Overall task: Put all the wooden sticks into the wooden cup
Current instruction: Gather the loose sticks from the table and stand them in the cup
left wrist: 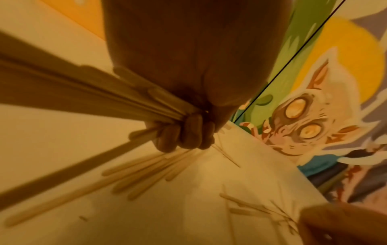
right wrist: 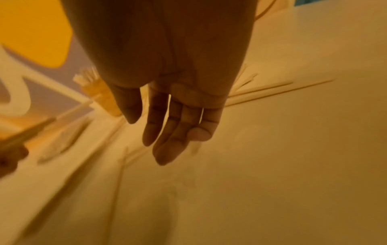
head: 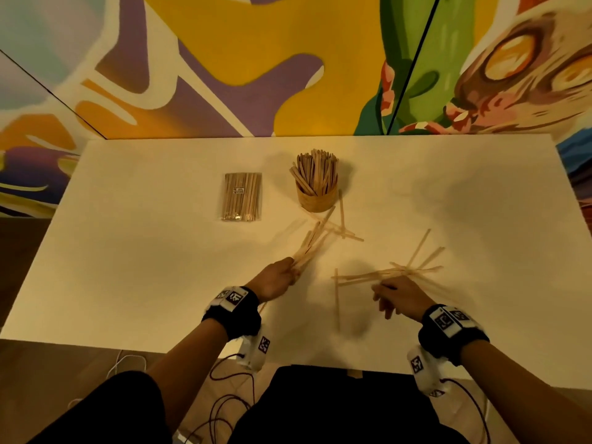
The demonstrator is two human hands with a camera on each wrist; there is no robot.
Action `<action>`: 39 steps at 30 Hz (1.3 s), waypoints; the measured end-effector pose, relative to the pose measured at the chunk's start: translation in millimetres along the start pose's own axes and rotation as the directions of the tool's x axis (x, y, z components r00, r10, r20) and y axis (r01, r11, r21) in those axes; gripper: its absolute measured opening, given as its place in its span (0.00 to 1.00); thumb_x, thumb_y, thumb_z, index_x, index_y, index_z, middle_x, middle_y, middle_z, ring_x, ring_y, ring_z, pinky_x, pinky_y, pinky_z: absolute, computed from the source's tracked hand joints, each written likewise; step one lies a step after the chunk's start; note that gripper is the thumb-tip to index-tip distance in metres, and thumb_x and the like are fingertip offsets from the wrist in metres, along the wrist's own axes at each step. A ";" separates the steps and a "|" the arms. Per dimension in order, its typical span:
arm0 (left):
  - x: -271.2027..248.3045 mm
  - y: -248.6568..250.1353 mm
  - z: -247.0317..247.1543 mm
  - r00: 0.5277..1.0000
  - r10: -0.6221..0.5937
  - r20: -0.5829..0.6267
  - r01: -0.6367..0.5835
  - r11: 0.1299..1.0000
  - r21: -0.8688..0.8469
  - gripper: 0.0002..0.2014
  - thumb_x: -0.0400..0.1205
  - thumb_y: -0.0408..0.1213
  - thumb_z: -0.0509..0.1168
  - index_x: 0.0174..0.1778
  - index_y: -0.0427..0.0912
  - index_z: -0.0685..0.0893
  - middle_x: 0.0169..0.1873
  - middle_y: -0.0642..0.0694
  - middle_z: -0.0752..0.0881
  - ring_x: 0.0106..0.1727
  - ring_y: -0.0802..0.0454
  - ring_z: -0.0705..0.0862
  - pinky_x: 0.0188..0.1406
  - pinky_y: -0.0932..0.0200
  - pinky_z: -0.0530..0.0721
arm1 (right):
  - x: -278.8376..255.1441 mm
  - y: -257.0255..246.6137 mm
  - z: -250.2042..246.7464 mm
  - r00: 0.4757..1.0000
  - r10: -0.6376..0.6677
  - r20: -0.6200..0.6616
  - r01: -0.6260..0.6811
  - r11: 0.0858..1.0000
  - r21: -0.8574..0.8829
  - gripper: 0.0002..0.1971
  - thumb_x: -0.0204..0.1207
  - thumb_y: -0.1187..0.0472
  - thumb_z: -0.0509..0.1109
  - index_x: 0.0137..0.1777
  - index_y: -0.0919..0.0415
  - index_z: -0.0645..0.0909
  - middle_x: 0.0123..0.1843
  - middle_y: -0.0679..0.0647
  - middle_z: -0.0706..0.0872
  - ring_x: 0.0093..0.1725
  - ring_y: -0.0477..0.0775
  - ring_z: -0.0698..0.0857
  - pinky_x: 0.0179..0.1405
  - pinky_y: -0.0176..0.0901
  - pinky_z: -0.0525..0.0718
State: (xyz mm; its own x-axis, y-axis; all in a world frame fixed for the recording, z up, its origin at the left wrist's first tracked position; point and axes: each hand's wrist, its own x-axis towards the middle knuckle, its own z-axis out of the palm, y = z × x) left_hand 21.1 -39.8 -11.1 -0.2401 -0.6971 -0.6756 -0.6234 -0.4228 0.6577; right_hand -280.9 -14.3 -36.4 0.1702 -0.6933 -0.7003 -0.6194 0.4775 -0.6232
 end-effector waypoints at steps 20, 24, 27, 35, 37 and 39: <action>-11.8 63.8 20.0 0.945 0.318 0.071 -0.313 0.947 -0.068 0.12 0.88 0.41 0.57 0.50 0.35 0.77 0.31 0.51 0.73 0.27 0.62 0.70 0.27 0.68 0.72 | 8.2 -114.5 -31.6 0.980 -0.111 -0.168 0.187 0.810 0.556 0.18 0.85 0.56 0.59 0.47 0.69 0.85 0.38 0.67 0.90 0.29 0.63 0.88 0.27 0.41 0.75; -7.6 71.9 16.4 0.944 0.330 -0.006 -0.330 0.942 -0.067 0.10 0.87 0.43 0.62 0.50 0.38 0.80 0.28 0.54 0.73 0.23 0.64 0.71 0.25 0.71 0.70 | 6.9 -121.1 -29.3 0.973 -0.137 -0.187 0.218 0.810 0.544 0.19 0.86 0.56 0.58 0.47 0.68 0.85 0.37 0.66 0.90 0.28 0.62 0.88 0.26 0.40 0.76; -3.7 73.8 13.0 0.945 0.326 -0.017 -0.326 0.945 -0.023 0.14 0.87 0.45 0.61 0.48 0.36 0.80 0.28 0.52 0.74 0.22 0.65 0.72 0.24 0.73 0.70 | 7.8 -126.4 -28.8 0.968 -0.164 -0.192 0.241 0.827 0.508 0.19 0.87 0.56 0.57 0.46 0.69 0.85 0.36 0.68 0.89 0.27 0.61 0.87 0.25 0.41 0.74; -1.6 85.4 6.8 0.936 0.349 -0.051 -0.351 0.934 -0.058 0.10 0.88 0.44 0.57 0.47 0.44 0.79 0.28 0.53 0.75 0.22 0.64 0.72 0.26 0.70 0.71 | 11.7 -149.1 -30.7 0.949 -0.297 -0.104 0.315 0.896 0.312 0.18 0.88 0.54 0.54 0.54 0.64 0.83 0.37 0.61 0.90 0.32 0.60 0.87 0.30 0.43 0.75; 0.0 89.0 1.8 0.941 0.314 -0.128 -0.333 0.928 -0.170 0.13 0.88 0.47 0.57 0.42 0.45 0.78 0.26 0.51 0.74 0.21 0.62 0.69 0.24 0.64 0.70 | 10.6 -152.6 -35.4 0.958 -0.271 -0.099 0.287 0.869 0.404 0.22 0.87 0.46 0.52 0.60 0.62 0.81 0.42 0.64 0.91 0.37 0.62 0.89 0.33 0.44 0.77; 3.5 93.3 -6.4 0.947 0.233 -0.219 -0.305 0.865 -0.397 0.16 0.88 0.49 0.56 0.36 0.46 0.73 0.23 0.52 0.70 0.19 0.58 0.65 0.18 0.62 0.66 | 11.4 -150.6 -32.8 0.981 -0.186 -0.060 0.189 0.825 0.532 0.28 0.85 0.39 0.50 0.62 0.62 0.80 0.46 0.69 0.91 0.41 0.66 0.89 0.35 0.46 0.81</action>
State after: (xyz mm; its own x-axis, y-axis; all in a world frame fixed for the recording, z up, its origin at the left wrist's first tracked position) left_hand -33.1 -85.4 50.0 -0.2098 -0.8859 -0.4138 -0.1706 -0.3836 0.9076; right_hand -210.8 -111.8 60.9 0.2362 -0.8012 -0.5498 -0.0711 0.5500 -0.8321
